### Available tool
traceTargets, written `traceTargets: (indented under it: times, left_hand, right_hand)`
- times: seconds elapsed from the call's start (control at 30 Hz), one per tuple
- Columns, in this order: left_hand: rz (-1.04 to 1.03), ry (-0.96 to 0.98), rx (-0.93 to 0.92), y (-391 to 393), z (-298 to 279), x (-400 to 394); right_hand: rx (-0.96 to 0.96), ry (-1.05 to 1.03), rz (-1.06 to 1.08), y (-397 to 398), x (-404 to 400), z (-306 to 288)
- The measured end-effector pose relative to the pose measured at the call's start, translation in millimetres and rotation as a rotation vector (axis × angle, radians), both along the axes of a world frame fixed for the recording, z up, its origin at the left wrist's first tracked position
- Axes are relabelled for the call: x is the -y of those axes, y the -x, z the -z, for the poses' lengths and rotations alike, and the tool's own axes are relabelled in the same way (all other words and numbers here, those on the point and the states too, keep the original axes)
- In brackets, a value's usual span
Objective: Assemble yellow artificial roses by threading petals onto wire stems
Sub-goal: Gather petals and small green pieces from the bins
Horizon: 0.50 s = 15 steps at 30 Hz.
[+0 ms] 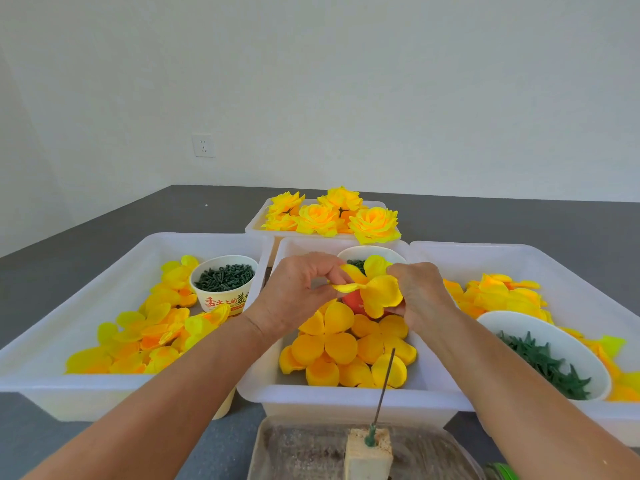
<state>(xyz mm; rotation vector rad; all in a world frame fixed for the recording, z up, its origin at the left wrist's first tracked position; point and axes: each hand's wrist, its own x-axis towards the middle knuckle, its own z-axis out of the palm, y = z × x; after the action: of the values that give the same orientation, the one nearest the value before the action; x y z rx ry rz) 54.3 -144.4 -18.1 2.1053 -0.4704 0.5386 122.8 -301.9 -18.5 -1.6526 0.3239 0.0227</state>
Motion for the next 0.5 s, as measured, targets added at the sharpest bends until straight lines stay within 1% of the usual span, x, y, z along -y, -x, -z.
traceTargets:
  times: [0.1, 0.2, 0.3, 0.4, 0.5]
  left_hand:
    - [-0.042, 0.008, 0.028, 0, -1, -3]
    - [-0.143, 0.022, 0.04, -3, 1, -7]
    - [-0.276, 0.135, 0.021, -11, 3, -15]
    - [-0.292, 0.268, -0.028, -15, 5, -18]
    - [-0.314, 0.387, -0.069, -16, 5, -19]
  right_hand:
    - [-0.006, -0.029, 0.056, -1, 7, -4]
    - [0.068, -0.013, 0.09, -2, 9, -2]
    - [0.11, -0.05, 0.021, 3, 7, -1]
    - [0.121, -0.118, -0.016, 6, 3, -2]
    - [0.171, -0.11, -0.04, 7, 1, -2]
